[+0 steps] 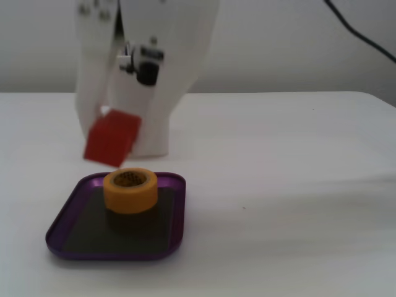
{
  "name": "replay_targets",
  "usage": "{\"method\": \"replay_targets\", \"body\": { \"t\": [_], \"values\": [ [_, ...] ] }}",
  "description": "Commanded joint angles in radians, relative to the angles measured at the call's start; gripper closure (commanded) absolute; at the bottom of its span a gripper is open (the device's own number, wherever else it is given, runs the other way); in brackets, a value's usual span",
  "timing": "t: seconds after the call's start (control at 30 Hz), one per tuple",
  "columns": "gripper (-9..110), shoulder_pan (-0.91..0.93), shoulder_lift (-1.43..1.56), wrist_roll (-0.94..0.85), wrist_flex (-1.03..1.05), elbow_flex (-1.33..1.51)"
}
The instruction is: Remove the cube from the box.
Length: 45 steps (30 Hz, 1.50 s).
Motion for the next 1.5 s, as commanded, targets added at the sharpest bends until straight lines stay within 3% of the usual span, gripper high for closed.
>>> {"method": "replay_targets", "body": {
  "t": [0.0, 0.43, 0.9, 1.07, 1.47],
  "values": [
    [102, 0.006, 0.198, -0.014, 0.018, 0.012],
    [102, 0.014, 0.650, -0.026, -0.034, 0.859],
    [102, 0.005, 0.994, -0.028, -0.615, 1.773],
    [102, 0.005, 1.017, -0.028, -0.727, 1.914],
    [99, 0.003, 1.009, -0.026, -0.739, 1.939]
  ]
}}
